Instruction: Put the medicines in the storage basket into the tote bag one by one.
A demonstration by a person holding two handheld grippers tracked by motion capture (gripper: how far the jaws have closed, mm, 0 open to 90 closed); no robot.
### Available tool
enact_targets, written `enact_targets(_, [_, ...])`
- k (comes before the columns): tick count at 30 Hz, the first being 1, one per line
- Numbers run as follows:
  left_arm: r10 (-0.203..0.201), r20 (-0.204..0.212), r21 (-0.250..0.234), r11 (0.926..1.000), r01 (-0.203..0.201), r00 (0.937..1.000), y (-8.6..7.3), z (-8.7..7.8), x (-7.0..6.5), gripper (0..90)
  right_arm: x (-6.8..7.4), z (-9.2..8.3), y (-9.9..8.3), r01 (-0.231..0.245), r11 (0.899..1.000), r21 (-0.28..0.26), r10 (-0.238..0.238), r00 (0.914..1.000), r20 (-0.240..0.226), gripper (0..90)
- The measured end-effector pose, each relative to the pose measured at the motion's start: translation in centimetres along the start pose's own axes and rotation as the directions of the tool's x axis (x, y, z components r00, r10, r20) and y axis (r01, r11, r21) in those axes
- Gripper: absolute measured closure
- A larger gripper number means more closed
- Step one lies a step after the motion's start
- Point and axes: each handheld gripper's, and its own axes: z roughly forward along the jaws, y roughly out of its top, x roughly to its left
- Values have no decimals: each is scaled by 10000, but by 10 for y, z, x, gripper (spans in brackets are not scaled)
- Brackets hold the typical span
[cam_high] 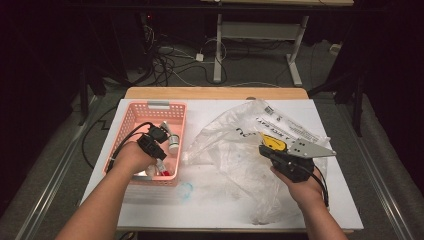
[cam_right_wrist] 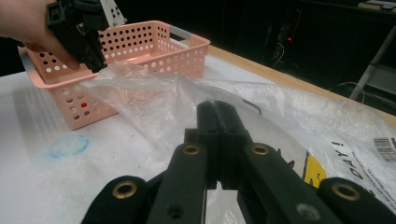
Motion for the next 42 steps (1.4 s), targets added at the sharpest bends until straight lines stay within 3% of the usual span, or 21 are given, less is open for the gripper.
enact_targets(3, [50, 62, 385, 9992, -52, 10000, -5, 1, 2, 879, 0, 0, 0, -26, 10000, -6, 26, 10000, -4, 900])
enact_targets(8, [706, 741, 383, 9966, -736, 9947, -7, 2, -11, 879, 1, -1, 1, 1, 10000, -30, -1, 10000, -12, 900])
enact_targets(12, [1254, 1184, 312, 9910, -1299, 9850, -6, 1, -23, 879, 1, -2, 1, 1, 10000, -39, -1, 10000, 0, 900])
enact_targets(19, [1683, 2018, 661, 9805, -1849, 9649, -7, 3, -27, 880, 1, -2, 1, -16, 10000, -32, 16, 10000, -9, 900])
enact_targets(23, [1615, 1599, 996, 9789, -1787, 9738, -8, 7, -24, 879, 1, -2, 1, -33, 10000, -17, 33, 10000, -23, 900])
enact_targets(25, [1561, 1575, 994, 9799, -1729, 9751, -7, 6, -21, 879, 1, -2, 1, -34, 10000, -1, 34, 10000, -31, 900])
enact_targets(30, [1429, 1081, 742, 9857, -1513, 9838, -6, 6, -13, 880, 1, -1, 0, -83, 10000, 9, 83, 10000, -13, 900])
enact_targets(34, [1300, 391, 523, 9899, -1320, 9907, -5, 6, -10, 880, 1, -1, -1, -20, 10000, 31, 20, 10000, -20, 900])
enact_targets(36, [1081, -116, 352, 9936, -1076, 9941, -5, 4, -9, 879, 1, -1, -1, -15, 10000, 26, 15, 10000, -30, 900])
enact_targets(42, [342, -828, 94, 9994, -336, 9960, -9, -4, 3, 879, 0, -2, 0, -72, 10000, -16, 72, 10000, -6, 900])
